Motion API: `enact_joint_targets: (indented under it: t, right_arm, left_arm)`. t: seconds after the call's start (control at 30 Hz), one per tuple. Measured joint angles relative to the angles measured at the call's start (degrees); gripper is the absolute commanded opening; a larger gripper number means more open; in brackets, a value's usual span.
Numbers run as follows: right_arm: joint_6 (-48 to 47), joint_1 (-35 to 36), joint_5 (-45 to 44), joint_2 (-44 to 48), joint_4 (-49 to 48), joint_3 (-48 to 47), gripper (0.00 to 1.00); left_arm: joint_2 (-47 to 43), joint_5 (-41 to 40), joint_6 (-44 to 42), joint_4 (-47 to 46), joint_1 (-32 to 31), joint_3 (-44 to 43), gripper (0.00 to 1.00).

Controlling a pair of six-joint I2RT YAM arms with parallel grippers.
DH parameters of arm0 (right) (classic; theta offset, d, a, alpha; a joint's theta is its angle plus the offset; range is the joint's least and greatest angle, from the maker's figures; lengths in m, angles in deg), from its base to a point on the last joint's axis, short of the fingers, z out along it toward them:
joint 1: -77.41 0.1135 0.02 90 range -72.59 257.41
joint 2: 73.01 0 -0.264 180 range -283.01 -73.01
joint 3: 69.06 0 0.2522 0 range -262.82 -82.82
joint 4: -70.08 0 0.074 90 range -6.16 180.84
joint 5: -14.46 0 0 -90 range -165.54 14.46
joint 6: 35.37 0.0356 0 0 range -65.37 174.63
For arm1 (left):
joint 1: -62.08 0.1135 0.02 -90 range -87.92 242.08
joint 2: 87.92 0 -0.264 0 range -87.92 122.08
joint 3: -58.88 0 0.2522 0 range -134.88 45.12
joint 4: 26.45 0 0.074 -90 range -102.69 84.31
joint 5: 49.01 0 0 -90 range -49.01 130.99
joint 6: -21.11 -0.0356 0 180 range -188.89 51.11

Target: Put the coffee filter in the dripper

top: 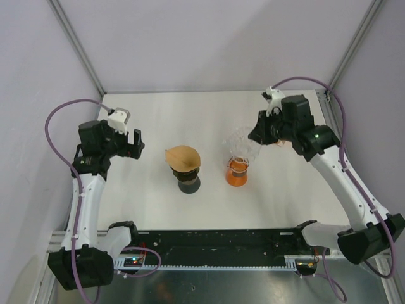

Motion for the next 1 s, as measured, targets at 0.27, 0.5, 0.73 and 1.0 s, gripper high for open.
enact_joint_targets:
  t: [0.27,0.5,0.73,1.0]
  right_arm:
    - [1.9,0.0,2.8,4.8,-0.8,12.2,0.00]
    - [2.4,-0.2,6.7,1.7,-4.3,16.1,0.00]
    - [2.3,-2.6,8.8,-1.5,-8.5,16.1,0.00]
    - [2.0,-4.8,11.4,-4.9,-11.5,16.1,0.00]
  left_arm:
    - [-3.7,1.0,0.0,0.1,0.0,0.8,1.00]
    - [-5.2,1.0,0.0,0.4,0.0,2.1,0.99]
    - [-5.2,1.0,-0.1,0.5,0.0,2.4,1.00]
    - [-4.9,1.0,-0.1,0.5,0.0,2.5,1.00]
